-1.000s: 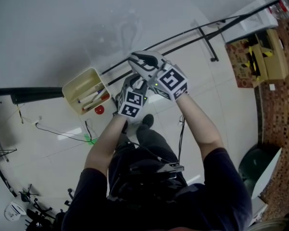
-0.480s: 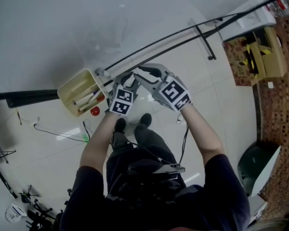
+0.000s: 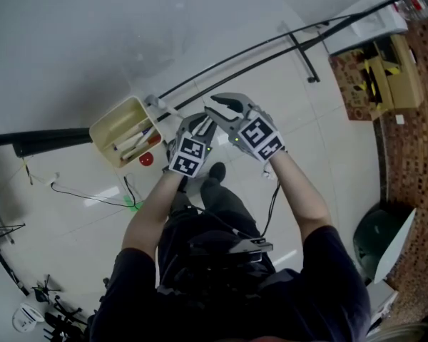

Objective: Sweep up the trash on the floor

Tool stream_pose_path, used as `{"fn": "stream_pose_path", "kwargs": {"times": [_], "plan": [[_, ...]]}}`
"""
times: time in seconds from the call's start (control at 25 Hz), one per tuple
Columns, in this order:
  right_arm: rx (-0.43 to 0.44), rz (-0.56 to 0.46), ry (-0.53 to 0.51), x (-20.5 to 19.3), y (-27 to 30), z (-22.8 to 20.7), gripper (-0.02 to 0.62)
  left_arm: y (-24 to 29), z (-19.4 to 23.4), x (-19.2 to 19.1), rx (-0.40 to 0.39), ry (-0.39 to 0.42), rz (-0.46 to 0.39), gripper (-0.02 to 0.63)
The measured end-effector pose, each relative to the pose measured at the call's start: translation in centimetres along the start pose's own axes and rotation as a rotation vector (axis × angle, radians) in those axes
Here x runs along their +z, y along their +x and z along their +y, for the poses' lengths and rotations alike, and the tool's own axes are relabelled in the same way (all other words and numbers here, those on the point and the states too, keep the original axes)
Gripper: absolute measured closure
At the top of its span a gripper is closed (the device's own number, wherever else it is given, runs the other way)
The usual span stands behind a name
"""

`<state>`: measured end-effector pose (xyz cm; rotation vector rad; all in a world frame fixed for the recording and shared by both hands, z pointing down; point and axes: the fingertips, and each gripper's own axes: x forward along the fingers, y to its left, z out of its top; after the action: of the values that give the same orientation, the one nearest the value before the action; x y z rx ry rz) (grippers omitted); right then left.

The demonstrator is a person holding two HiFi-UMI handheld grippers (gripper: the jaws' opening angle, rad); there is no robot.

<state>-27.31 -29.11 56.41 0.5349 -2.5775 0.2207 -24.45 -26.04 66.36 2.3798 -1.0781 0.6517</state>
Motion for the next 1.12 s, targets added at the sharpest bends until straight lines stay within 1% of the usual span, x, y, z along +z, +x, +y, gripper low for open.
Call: {"fn": "stream_pose_path", "kwargs": {"times": [0.2, 0.4, 0.44, 0.52, 0.56, 0.68, 0.76, 0.96, 1.08, 1.12], "plan": [[-0.113, 0.053, 0.042, -2.1, -4.1, -1.8, 0.460, 0.3, -2.7, 2.0, -0.061, -0.059, -0.026, 0.509], [-0.288, 0.115, 0.073, -3.9, -10.5, -3.4, 0.460, 0.6, -6.5, 6.3, -0.167, -0.023, -0.072, 0.523], [-0.319, 0.119, 0.082, -4.1, -11.9, -3.4, 0.460, 0.4, -7.2, 7.4, -0.185, -0.023, -0.092, 0.554], [-0.380, 0.126, 0.101, -4.3, -14.8, -3.2, 0.460, -0.6, -8.9, 9.4, -0.226, -0.018, -0.122, 0.562], [-0.411, 0.129, 0.110, -4.3, -16.2, -2.9, 0.460, -1.1, -9.8, 10.3, -0.247, -0.007, -0.132, 0.606], [-0.517, 0.131, 0.131, -3.8, -20.2, -1.5, 0.460, -3.2, -12.7, 12.7, -0.305, 0.064, -0.159, 0.606], [-0.595, 0.126, 0.137, -3.1, -22.5, -0.3, 0.462, -4.9, -14.5, 14.4, -0.352, 0.106, -0.193, 0.606], [-0.737, 0.131, 0.151, -0.9, -26.7, 3.3, 0.471, -10.0, -18.1, 17.8, -0.466, 0.158, -0.270, 0.606], [-0.808, 0.143, 0.171, 0.1, -28.9, 5.5, 0.486, -12.8, -19.9, 18.6, -0.523, 0.191, -0.306, 0.606], [-0.819, 0.147, 0.178, 0.3, -29.3, 6.4, 0.526, -13.5, -20.5, 18.5, -0.545, 0.193, -0.311, 0.606]]}}
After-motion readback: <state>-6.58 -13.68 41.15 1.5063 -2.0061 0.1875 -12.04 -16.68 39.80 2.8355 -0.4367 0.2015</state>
